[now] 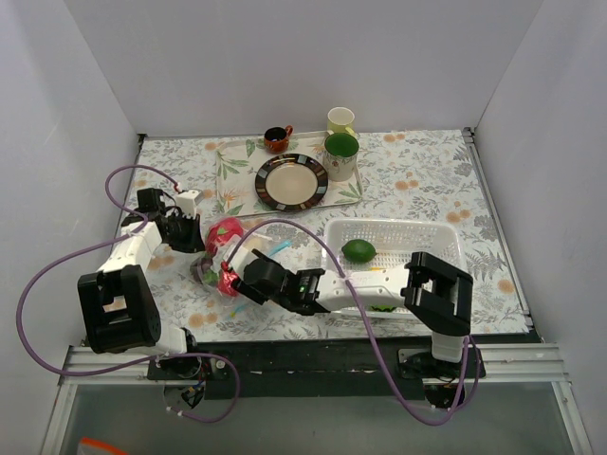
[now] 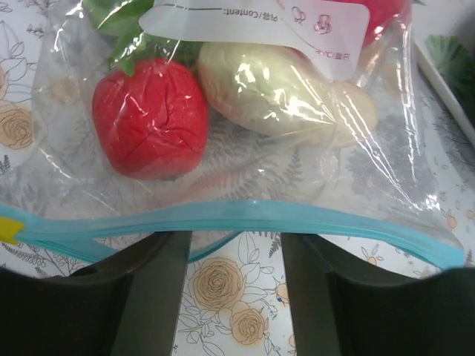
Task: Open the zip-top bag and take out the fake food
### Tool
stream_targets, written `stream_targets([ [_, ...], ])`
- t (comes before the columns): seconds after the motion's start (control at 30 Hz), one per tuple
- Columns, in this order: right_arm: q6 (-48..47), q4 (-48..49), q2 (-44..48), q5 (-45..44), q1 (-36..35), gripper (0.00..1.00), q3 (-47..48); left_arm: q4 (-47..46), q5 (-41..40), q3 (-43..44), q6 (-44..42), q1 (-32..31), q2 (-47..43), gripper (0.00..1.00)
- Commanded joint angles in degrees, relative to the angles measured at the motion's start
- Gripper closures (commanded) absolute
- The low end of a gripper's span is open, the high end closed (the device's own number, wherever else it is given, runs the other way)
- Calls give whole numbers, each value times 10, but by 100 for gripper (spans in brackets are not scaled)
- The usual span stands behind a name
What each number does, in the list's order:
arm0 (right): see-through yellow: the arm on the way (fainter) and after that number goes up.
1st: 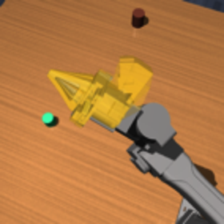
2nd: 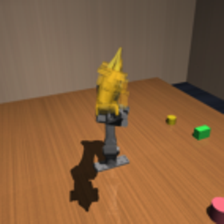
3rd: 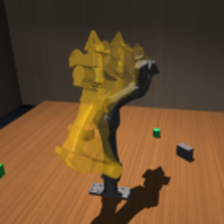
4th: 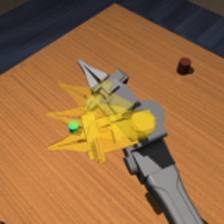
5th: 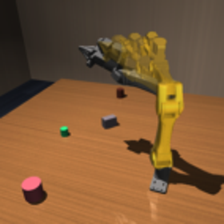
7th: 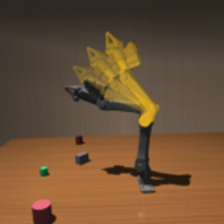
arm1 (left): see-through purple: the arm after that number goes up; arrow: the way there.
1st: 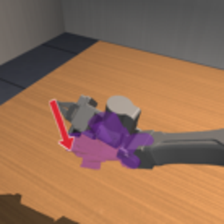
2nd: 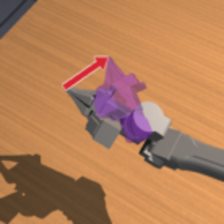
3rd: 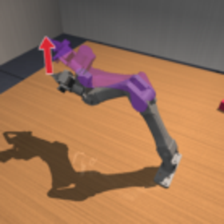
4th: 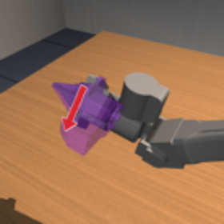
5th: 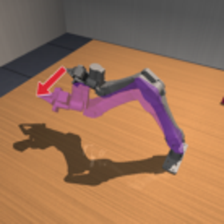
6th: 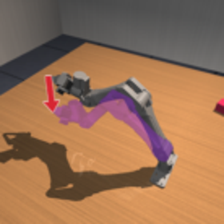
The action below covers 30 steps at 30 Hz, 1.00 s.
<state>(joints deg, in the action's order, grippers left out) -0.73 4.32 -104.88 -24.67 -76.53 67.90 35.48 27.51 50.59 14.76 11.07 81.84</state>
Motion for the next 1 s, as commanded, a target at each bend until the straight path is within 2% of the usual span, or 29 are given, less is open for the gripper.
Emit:
stream_targets([
  [0.0, -23, -26, 14, -112, -29, 26, 30, 26, -18, -19, -14, -5, -9, 100],
  [0.13, 3, -59, 49, -155, -41, 23, 3, 27, -17, -20, -16, -4, -5, 100],
  [0.27, 24, -55, 97, -144, -44, 25, -36, 25, -12, -22, -11, -5, -5, 100],
  [0.47, -18, 7, 112, -119, -57, 37, -65, 27, -13, -23, -11, -4, -10, 100],
  [0.63, -45, 63, 85, -96, -54, 48, -82, 31, -19, -20, -14, -4, -14, 100],
  [0.8, -28, 89, 70, -55, -12, 54, -90, 34, -18, -20, -14, -5, -16, 100],
  [0.97, -16, 127, 62, 15, 41, 51, -95, 37, -18, -20, -20, -4, -18, 100],
])
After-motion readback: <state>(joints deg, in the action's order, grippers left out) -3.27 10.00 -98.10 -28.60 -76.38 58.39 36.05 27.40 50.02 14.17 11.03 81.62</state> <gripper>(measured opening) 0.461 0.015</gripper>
